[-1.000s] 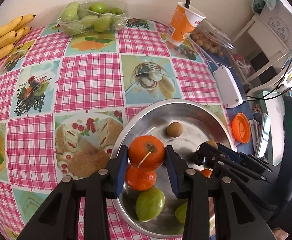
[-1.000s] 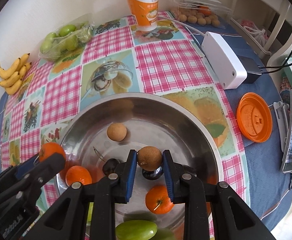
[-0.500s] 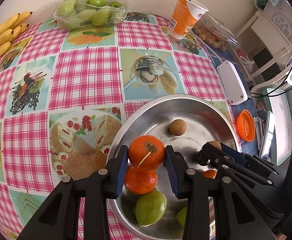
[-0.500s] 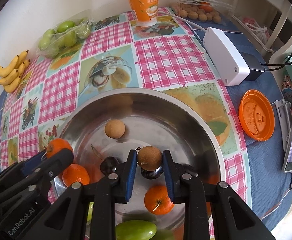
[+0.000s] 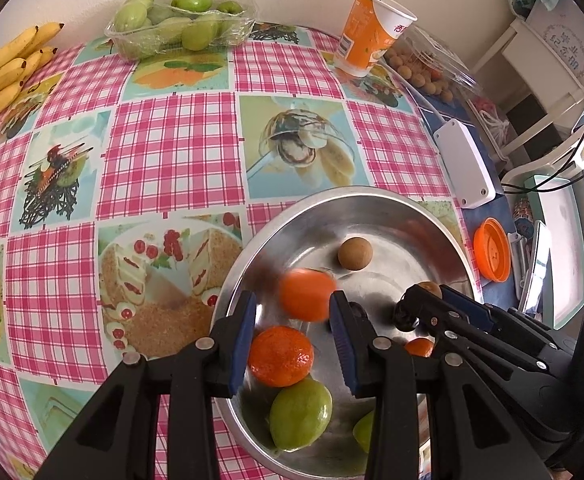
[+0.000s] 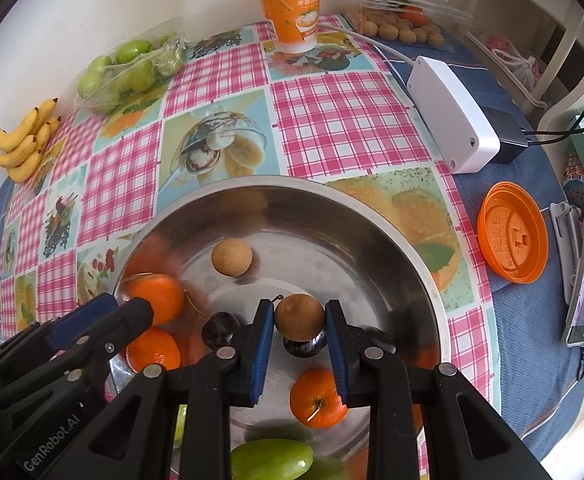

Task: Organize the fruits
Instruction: 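Release the mandarin and kiwi into the steel bowl by opening both tools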

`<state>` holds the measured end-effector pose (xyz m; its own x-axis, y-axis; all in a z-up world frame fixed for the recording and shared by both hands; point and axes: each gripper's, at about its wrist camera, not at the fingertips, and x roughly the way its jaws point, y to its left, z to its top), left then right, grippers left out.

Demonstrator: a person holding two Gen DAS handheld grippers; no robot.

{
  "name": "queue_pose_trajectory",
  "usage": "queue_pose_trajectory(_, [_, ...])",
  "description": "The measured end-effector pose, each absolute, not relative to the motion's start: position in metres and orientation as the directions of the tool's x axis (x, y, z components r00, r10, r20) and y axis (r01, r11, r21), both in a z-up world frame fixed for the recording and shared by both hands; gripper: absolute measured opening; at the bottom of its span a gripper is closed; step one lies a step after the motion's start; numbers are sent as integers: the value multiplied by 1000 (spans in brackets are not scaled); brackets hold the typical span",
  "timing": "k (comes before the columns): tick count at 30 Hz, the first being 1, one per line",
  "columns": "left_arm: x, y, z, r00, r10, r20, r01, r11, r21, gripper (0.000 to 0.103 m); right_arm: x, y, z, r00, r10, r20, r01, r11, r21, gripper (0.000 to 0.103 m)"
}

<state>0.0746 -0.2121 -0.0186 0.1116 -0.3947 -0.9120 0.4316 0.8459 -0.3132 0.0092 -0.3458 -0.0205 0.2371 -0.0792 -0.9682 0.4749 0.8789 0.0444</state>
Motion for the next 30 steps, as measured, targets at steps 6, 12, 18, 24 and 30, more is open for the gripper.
queue_pose_trajectory(6, [75,-206,-12,124,-392,-912,422,852,-309,39,9,-347,-16,248,-83,-965,471,881,45,30])
queue_pose_trajectory(12, [76,-196,-5,157,-372,-915,395,873,-287,47,8,-347,-9,257,-89,-962,468,882,43,31])
queue_pose_trajectory(18, [82,-183,-5,194,-324,-926,337,909,-247,48,11,-342,-7,264,-87,-961,449,893,43,34])
queue_pose_trajectory(24, [88,-162,-12,227,-241,-943,251,951,-183,78,16,-335,-7,269,-75,-960,423,905,48,56])
queue_pose_trajectory(30, [93,-138,-20,254,-163,-953,157,980,-126,84,19,-331,-9,274,-73,-959,412,910,49,74])
